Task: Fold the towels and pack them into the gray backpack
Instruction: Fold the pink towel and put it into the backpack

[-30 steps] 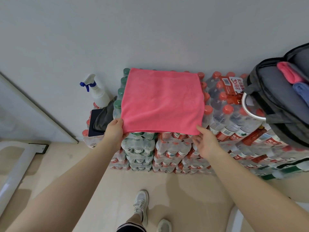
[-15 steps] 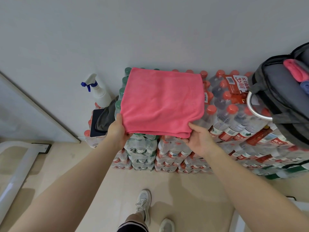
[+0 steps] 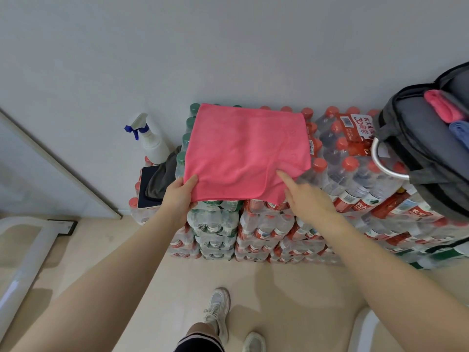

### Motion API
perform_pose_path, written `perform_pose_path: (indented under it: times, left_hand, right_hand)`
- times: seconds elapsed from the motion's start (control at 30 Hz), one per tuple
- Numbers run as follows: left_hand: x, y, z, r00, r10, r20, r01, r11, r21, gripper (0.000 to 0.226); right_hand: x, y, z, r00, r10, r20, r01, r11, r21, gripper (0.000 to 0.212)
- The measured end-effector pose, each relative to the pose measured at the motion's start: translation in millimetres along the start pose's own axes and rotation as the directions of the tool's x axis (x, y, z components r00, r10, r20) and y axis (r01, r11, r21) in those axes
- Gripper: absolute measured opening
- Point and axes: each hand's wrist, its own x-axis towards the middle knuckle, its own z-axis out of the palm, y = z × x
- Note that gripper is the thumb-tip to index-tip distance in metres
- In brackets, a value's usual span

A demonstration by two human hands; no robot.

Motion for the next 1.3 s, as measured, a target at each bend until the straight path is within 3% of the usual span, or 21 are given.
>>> perform_pose_path:
  times: [0.13,0.23,0.3,0.37,0.4,0.47,0.57,0.67,0.7,0.77,0.87,0.97,1.1,1.23,1.3]
  left_hand:
    - [0.5,0.9,-1.7,1.0,-0.014,-0.002,0.014,1.0,-0.01,0.014]
    - [3.8,-0.7,-5.1,1.0,-0.017,-0.016,0.017,1.0,-0.007,0.016]
    - [8.2,-4.8,-6.2,0.997,0.003,-0.073,0.002,0.998,0.064,0.012]
    - [10.0,-10.3,-4.6,0.974,0.127,-0.189,-0.062,0.948,0.312,0.03]
    - [8.1,-12.8,-0.9,0.943,0.249,-0.22,-0.116,0.867,0.485,0.038]
    - [-3.6,-14.8,17.0,0.871,0.481,-0.094,-0.296,0.668,0.683,0.04]
    - [-22.9,-19.1,59.2,0.794,0.53,0.296,-0.582,0.524,0.623,0.03]
    - [-30.4,-27.5,93.4,0.685,0.475,0.553,-0.729,0.441,0.523,0.029]
    - [-31.1,-29.8,101.6,0.662,0.452,0.597,-0.749,0.425,0.509,0.032]
    - [-30.6,-32.9,114.2,0.623,0.435,0.65,-0.78,0.409,0.474,0.038]
    - [-25.2,-33.3,125.5,0.598,0.397,0.696,-0.796,0.397,0.457,0.044]
    - [-21.0,-29.5,133.6,0.644,0.345,0.683,-0.753,0.445,0.485,0.041]
    - [-16.1,-22.9,141.8,0.716,0.33,0.615,-0.675,0.553,0.49,0.039]
    - [-14.8,-16.2,142.9,0.742,0.327,0.585,-0.632,0.631,0.449,0.035]
    - [-15.9,-11.8,143.7,0.744,0.312,0.592,-0.617,0.66,0.428,0.031]
  right_hand:
    - [0.4,9.5,-1.8,0.995,0.063,0.083,-0.061,0.998,-0.025,0.029]
    - [-10.7,28.7,10.3,0.943,0.221,0.249,-0.212,0.975,-0.063,0.024]
    - [-19.5,36.0,18.0,0.903,0.297,0.31,-0.355,0.923,0.15,0.024]
    - [-23.2,28.4,18.1,0.916,0.3,0.266,-0.399,0.738,0.544,0.027]
    - [-23.4,19.3,13.0,0.925,0.304,0.226,-0.374,0.63,0.681,0.03]
    - [-19.3,0.3,5.5,0.922,0.354,0.158,-0.319,0.461,0.828,0.032]
    - [-10.5,-16.8,7.1,0.823,0.562,0.078,-0.305,0.322,0.896,0.037]
    - [0.4,-19.9,15.9,0.68,0.658,0.324,-0.345,-0.104,0.933,0.052]
    - [2.5,-19.2,19.1,0.66,0.654,0.371,-0.349,-0.171,0.921,0.052]
    - [3.4,-16.3,21.9,0.679,0.63,0.377,-0.375,-0.144,0.916,0.036]
    - [-1.8,-11.0,20.0,0.768,0.541,0.343,-0.362,-0.076,0.929,0.007]
    - [-4.7,-6.9,14.7,0.791,0.567,0.231,-0.291,0.015,0.957,0.025]
    - [-2.9,-6.8,9.1,0.85,0.506,0.146,-0.265,0.172,0.949,0.02]
    - [-3.4,-7.3,3.8,0.785,0.619,0.003,-0.155,0.193,0.969,0.017]
    - [-5.1,-8.4,5.4,0.831,0.555,0.039,-0.141,0.143,0.98,0.026]
